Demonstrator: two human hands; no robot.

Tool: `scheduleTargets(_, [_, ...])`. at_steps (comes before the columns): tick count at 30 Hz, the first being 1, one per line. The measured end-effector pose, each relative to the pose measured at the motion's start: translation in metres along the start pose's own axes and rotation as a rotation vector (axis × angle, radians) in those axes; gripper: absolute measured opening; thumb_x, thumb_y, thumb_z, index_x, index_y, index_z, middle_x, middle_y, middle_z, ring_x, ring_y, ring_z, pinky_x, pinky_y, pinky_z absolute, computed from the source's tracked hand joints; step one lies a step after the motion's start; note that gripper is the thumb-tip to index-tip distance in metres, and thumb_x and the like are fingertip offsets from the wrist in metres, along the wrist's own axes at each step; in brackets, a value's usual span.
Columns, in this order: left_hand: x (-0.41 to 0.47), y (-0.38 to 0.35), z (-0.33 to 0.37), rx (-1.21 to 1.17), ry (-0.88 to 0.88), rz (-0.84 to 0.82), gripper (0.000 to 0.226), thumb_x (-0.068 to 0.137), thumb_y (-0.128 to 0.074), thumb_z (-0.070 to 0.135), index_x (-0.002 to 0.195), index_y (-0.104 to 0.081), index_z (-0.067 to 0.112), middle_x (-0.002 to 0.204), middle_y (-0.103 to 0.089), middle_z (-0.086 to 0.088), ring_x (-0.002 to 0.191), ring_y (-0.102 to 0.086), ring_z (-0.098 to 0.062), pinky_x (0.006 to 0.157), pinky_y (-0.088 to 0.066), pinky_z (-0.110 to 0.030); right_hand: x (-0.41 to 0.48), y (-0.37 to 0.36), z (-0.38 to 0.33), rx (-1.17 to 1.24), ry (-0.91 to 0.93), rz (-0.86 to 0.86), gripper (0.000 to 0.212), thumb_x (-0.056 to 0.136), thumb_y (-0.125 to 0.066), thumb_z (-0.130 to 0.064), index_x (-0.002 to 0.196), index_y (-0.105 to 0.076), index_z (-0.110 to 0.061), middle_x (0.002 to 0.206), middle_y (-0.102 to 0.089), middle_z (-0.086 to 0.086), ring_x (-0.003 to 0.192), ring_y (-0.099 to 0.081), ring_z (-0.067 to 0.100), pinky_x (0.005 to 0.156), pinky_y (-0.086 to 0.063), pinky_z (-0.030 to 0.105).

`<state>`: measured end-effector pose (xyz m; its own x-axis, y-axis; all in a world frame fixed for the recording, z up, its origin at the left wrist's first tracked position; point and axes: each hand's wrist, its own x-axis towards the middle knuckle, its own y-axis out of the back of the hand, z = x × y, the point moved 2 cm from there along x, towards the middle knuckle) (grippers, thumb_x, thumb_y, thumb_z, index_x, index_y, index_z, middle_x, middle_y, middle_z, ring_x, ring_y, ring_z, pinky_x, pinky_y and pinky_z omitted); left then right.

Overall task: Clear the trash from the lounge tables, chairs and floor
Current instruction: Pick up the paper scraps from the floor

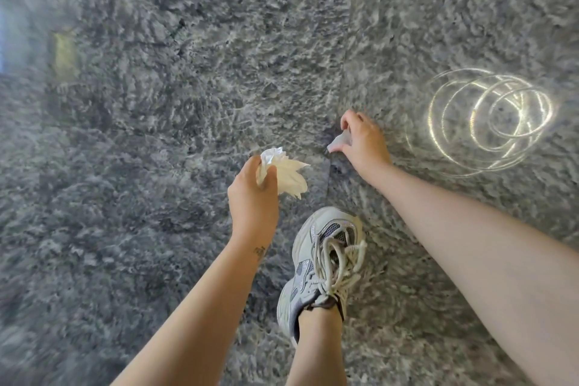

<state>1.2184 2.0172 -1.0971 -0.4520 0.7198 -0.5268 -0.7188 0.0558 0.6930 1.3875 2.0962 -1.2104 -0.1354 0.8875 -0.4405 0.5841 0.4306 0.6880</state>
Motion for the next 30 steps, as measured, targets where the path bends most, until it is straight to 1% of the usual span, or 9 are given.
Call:
scheduleTargets(5, [-0.002, 0.006, 0.006, -0.01, 0.022, -0.002, 0.016, 0.097, -0.045, 0.022, 0.103, -0.056, 0.012, 0.071, -0.051, 0.008, 0.06, -0.047, -0.011, 0.049, -0.035, -0.024, -0.021, 0.015, -0.011, 0.29, -0.102, 0.096, 0.016, 0.08, -0.068, -0.009, 0.088, -0.055, -0.011, 0.077, -0.056, 0.0, 0.07, -0.047, 0.017, 0.053, -0.033, 0.021])
scheduleTargets(9, [-0.018, 0.028, 0.034, -0.071, 0.1, 0.009, 0.028, 0.096, -0.047, 0.022, 0.121, -0.056, 0.012, 0.079, -0.054, 0.011, 0.06, -0.046, -0.002, 0.044, -0.037, -0.007, -0.062, 0.065, -0.06, 0.817, -0.252, 0.222, 0.025, 0.077, -0.071, -0.007, 0.077, -0.053, -0.024, 0.065, -0.063, -0.011, 0.058, -0.059, 0.005, 0.053, -0.047, 0.015])
scheduleTargets(11, [-0.034, 0.041, 0.059, -0.116, 0.115, -0.038, 0.036, 0.095, -0.05, 0.026, 0.129, -0.054, 0.013, 0.103, -0.064, 0.003, 0.077, -0.057, -0.007, 0.061, -0.045, -0.008, -0.089, 0.097, -0.085, 0.912, -0.25, 0.23, 0.028, 0.075, -0.074, -0.008, 0.076, -0.055, -0.028, 0.065, -0.063, -0.013, 0.059, -0.058, 0.001, 0.057, -0.051, 0.019])
scheduleTargets(13, [-0.053, 0.053, 0.092, -0.14, 0.085, -0.123, 0.036, 0.094, -0.051, 0.029, 0.126, -0.056, 0.014, 0.116, -0.064, -0.007, 0.099, -0.061, -0.022, 0.084, -0.052, -0.033, -0.116, 0.13, -0.105, 0.934, -0.263, 0.218, 0.027, 0.073, -0.076, -0.01, 0.076, -0.057, -0.029, 0.075, -0.061, -0.003, 0.07, -0.056, 0.01, 0.068, -0.052, 0.032])
scheduleTargets(14, [-0.064, 0.059, 0.11, -0.15, 0.052, -0.163, 0.031, 0.093, -0.052, 0.029, 0.12, -0.06, 0.014, 0.111, -0.066, -0.01, 0.099, -0.061, -0.024, 0.085, -0.052, -0.04, -0.127, 0.147, -0.113, 0.951, -0.28, 0.224, 0.026, 0.073, -0.076, -0.01, 0.076, -0.057, -0.029, 0.078, -0.06, 0.0, 0.073, -0.054, 0.014, 0.069, -0.051, 0.034])
scheduleTargets(18, [-0.109, 0.079, 0.18, -0.229, -0.048, -0.286, 0.012, 0.092, -0.057, 0.023, 0.092, -0.066, 0.016, 0.085, -0.069, -0.012, 0.081, -0.062, -0.034, 0.075, -0.051, -0.047, -0.158, 0.216, -0.131, 0.986, -0.346, 0.296, 0.022, 0.071, -0.078, -0.015, 0.074, -0.059, -0.024, 0.072, -0.059, 0.0, 0.067, -0.052, 0.014, 0.061, -0.047, 0.027])
scheduleTargets(21, [-0.136, 0.084, 0.23, -0.232, -0.092, -0.358, 0.011, 0.092, -0.057, 0.023, 0.085, -0.065, 0.026, 0.08, -0.069, -0.008, 0.075, -0.063, -0.028, 0.071, -0.051, -0.042, -0.175, 0.264, -0.131, 0.991, -0.407, 0.427, 0.025, 0.069, -0.079, -0.012, 0.068, -0.059, -0.026, 0.07, -0.063, -0.005, 0.067, -0.057, 0.012, 0.064, -0.048, 0.027])
scheduleTargets(25, [-0.167, 0.069, 0.289, -0.146, -0.238, -0.458, 0.011, 0.091, -0.058, 0.026, 0.089, -0.066, 0.02, 0.073, -0.067, -0.002, 0.07, -0.062, -0.02, 0.065, -0.049, -0.034, -0.197, 0.314, -0.11, 1.007, -0.469, 0.611, 0.028, 0.067, -0.079, -0.008, 0.064, -0.059, -0.027, 0.073, -0.061, -0.001, 0.068, -0.051, 0.013, 0.066, -0.042, 0.023])
scheduleTargets(30, [-0.222, 0.02, 0.335, 0.029, -0.497, -0.58, 0.006, 0.09, -0.06, 0.027, 0.092, -0.065, 0.024, 0.073, -0.065, 0.006, 0.065, -0.057, -0.004, 0.055, -0.04, -0.016, -0.242, 0.354, -0.049, 1.188, -0.513, 0.795, 0.022, 0.068, -0.076, 0.001, 0.059, -0.064, -0.015, 0.058, -0.061, -0.009, 0.054, -0.052, 0.003, 0.056, -0.043, 0.014])
